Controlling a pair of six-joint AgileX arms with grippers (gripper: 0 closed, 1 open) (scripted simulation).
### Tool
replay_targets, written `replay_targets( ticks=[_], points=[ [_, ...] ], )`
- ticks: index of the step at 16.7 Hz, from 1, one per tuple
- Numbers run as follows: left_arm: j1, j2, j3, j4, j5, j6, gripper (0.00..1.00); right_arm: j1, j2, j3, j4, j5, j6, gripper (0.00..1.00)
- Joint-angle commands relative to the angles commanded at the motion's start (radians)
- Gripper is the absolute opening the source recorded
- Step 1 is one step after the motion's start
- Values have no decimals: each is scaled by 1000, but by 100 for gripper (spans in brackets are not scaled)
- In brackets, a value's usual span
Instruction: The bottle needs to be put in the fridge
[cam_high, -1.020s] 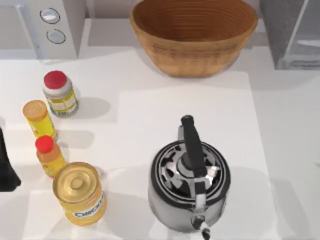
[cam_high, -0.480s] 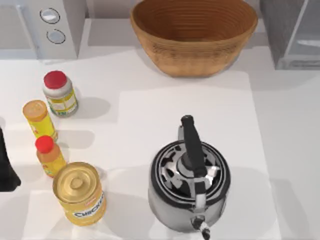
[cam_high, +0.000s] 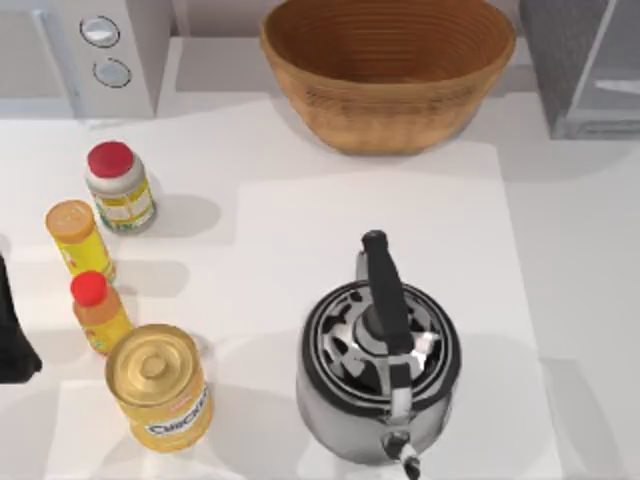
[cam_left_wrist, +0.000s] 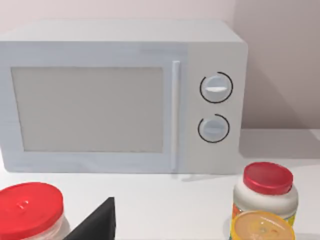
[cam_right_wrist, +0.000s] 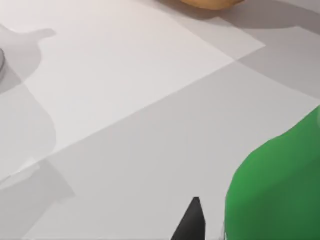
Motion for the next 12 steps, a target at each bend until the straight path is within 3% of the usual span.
replay_targets(
  ticks=[6, 12],
  points=[
    [0, 0, 0, 0, 0, 0, 100, -91, 134, 223, -409, 13, -248, 1],
    [0, 0, 0, 0, 0, 0, 100, -107, 225, 302, -484, 15, -293, 1]
  ],
)
